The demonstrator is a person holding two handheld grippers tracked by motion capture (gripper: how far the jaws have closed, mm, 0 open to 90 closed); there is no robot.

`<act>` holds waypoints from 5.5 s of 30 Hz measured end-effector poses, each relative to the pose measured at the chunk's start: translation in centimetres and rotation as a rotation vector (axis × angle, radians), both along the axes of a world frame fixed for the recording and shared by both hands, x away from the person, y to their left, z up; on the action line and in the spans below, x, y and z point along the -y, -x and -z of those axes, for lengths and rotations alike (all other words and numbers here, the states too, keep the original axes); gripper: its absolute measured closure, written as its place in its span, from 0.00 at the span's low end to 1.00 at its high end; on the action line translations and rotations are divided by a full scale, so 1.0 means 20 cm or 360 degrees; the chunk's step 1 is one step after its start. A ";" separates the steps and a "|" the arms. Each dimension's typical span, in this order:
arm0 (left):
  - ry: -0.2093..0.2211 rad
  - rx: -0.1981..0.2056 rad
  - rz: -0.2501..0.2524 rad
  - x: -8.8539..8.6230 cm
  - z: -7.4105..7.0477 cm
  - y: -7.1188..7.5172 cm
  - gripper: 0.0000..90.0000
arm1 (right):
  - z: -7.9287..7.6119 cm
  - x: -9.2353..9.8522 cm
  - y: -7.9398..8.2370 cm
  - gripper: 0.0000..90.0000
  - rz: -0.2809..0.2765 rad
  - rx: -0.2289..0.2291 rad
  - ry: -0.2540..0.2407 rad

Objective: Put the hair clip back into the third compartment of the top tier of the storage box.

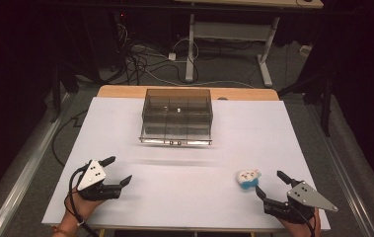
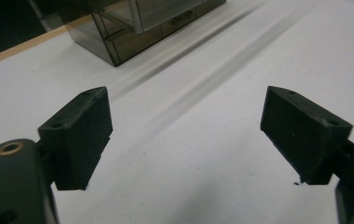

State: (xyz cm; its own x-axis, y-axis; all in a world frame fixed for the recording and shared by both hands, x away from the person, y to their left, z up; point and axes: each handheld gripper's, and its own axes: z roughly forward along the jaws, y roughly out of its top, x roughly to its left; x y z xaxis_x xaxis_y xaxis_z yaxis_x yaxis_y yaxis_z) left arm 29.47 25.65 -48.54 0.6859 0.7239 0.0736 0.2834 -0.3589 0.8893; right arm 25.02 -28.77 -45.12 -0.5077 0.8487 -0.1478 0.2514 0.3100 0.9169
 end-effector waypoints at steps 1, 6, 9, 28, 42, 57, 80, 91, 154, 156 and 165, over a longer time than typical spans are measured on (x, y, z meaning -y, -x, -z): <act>-0.0012 0.0010 -0.0010 0.00 0.00 0.00 0.19 | 0.00 0.00 0.00 0.19 -0.0005 -0.0004 0.0005; -0.0014 0.0049 -0.0033 -0.03 -0.02 0.00 0.19 | 0.01 0.00 -0.01 0.20 -0.0034 -0.0004 0.0029; -0.0027 0.0029 -0.0033 -0.03 0.00 0.00 0.19 | 0.01 -0.01 -0.01 0.21 -0.0031 -0.0014 0.0028; -0.0091 0.0014 -0.0061 -0.04 0.02 0.00 0.19 | 0.04 -0.09 -0.15 0.20 -0.0061 -0.0164 0.0094; -0.0149 0.0012 -0.0062 -0.04 0.04 0.07 0.19 | 0.11 -0.18 -0.24 0.22 -0.0050 -0.0352 0.0268; -0.0166 0.0011 -0.0039 -0.02 0.04 0.07 0.19 | 0.14 -0.22 -0.29 0.34 0.0054 -0.0508 0.0387; -0.0174 0.0019 -0.0021 -0.01 0.04 0.08 0.19 | 0.06 -0.17 -0.22 0.38 -0.0055 -0.0268 0.0295; -0.0176 0.0019 -0.0029 -0.02 0.04 0.08 0.19 | 0.01 -0.15 -0.20 0.38 -0.0056 -0.0192 0.0271; -0.0183 0.0022 -0.0027 -0.05 0.04 0.10 0.19 | -0.30 -0.71 -0.59 0.38 -0.0397 0.0021 0.0462; -0.0186 0.0018 -0.0030 -0.05 0.04 0.09 0.19 | -0.29 -0.74 -0.62 0.38 -0.0411 -0.0004 0.0447; -0.0196 0.0008 -0.0018 -0.05 0.05 0.09 0.19 | -0.27 -0.84 -0.74 0.38 -0.0391 -0.0064 0.0439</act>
